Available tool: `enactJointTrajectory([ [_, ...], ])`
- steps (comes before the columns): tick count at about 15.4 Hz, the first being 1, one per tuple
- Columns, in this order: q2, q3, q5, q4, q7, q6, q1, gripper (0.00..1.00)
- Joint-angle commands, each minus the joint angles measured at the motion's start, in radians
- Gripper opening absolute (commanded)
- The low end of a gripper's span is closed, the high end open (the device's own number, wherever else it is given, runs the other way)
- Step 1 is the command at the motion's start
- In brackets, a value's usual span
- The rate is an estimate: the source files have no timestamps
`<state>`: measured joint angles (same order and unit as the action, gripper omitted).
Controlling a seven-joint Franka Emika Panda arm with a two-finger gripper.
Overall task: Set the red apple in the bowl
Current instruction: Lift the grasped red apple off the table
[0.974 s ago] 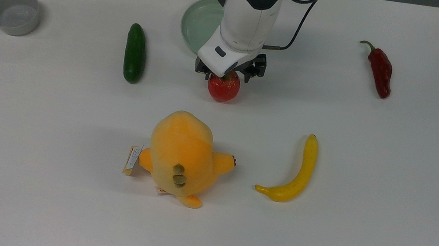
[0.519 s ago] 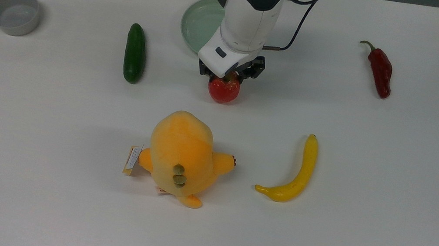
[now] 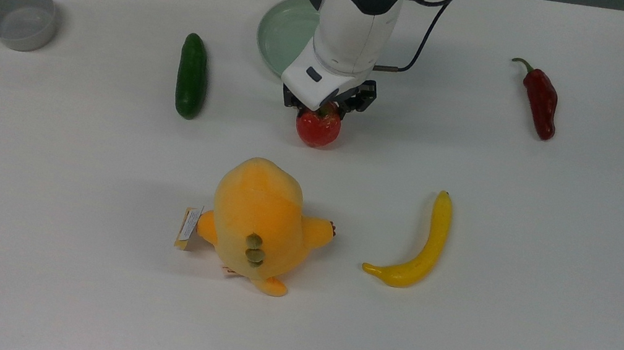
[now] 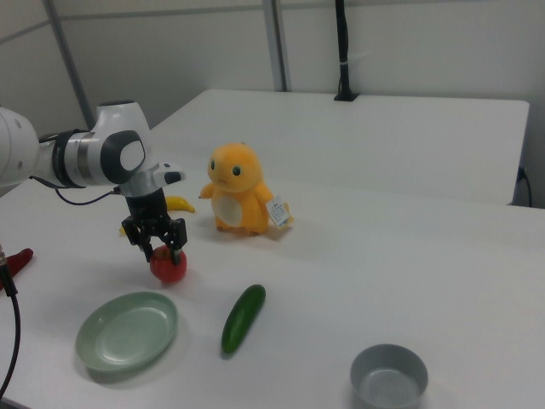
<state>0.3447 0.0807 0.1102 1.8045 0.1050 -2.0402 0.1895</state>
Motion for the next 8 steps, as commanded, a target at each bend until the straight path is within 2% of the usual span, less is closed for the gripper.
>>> enactJointTrajectory([
  [1,-0.05,-0.001,0.017,0.021,0.005,-0.034,-0.004,0.27],
  [8,-0.17,0.001,0.003,0.052,0.005,-0.017,-0.044,0.28],
])
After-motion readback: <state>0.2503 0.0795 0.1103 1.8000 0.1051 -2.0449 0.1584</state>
